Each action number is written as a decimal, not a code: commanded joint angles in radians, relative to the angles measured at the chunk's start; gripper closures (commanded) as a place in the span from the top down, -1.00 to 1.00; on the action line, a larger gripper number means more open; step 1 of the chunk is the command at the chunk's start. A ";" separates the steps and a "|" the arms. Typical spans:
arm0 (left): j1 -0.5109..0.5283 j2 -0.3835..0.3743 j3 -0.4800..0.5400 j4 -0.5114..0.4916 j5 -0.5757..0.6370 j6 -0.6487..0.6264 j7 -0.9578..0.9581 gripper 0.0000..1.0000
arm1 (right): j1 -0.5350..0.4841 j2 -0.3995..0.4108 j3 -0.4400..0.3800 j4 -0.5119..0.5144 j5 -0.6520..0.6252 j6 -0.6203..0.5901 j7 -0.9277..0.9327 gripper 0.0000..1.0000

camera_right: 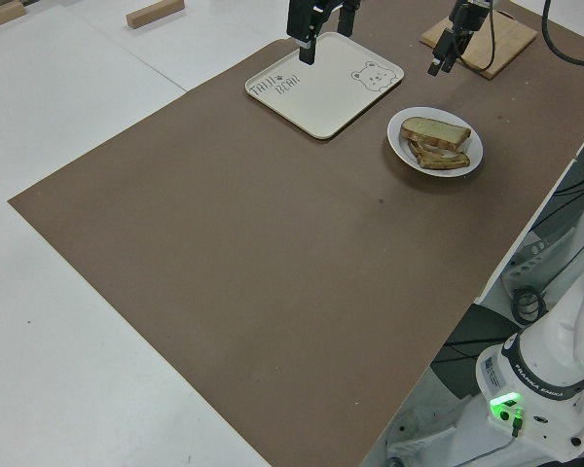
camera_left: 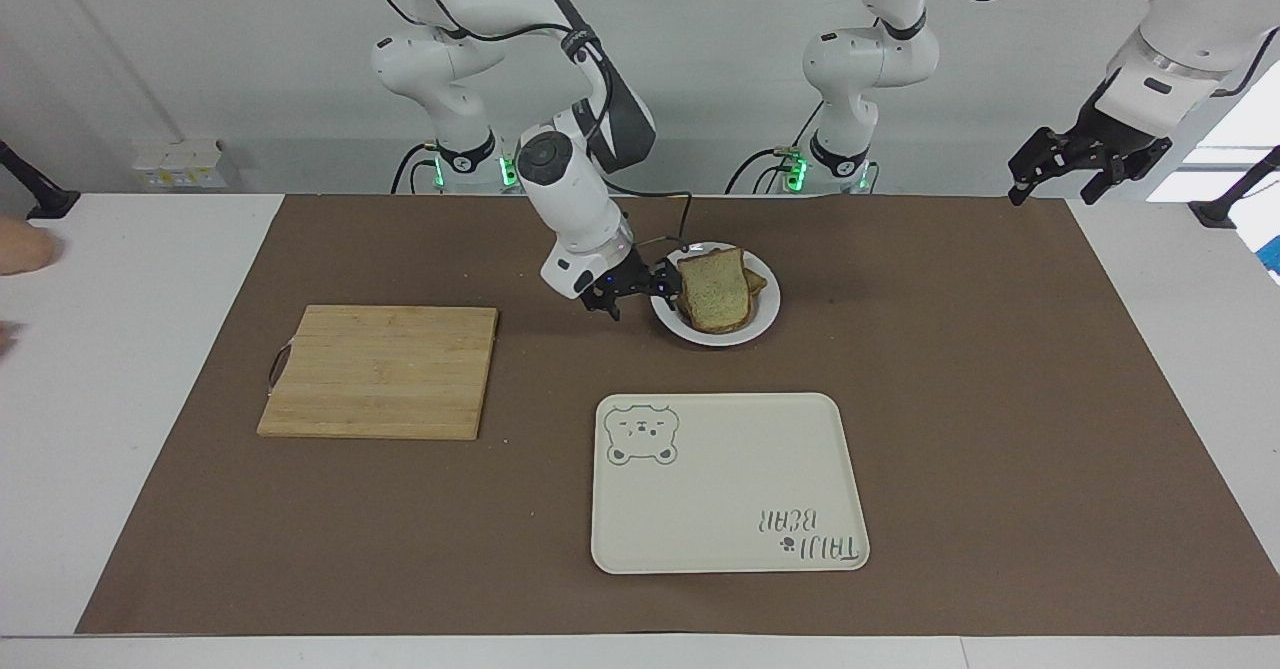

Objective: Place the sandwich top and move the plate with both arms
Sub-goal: 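Open the right gripper and withdraw it toward the cutting board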

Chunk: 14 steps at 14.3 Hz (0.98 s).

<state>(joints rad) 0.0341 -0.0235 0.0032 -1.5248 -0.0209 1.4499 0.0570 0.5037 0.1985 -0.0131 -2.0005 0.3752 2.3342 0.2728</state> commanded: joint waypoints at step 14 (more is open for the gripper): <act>-0.008 -0.044 -0.020 -0.142 -0.045 0.082 -0.002 1.00 | -0.342 -0.183 0.005 0.161 -0.351 -0.460 -0.024 1.00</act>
<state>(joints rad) 0.0325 -0.0275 -0.0121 -1.5681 -0.0496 1.4666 0.0572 0.2197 0.0595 -0.0185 -1.8354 0.0446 1.9045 0.2633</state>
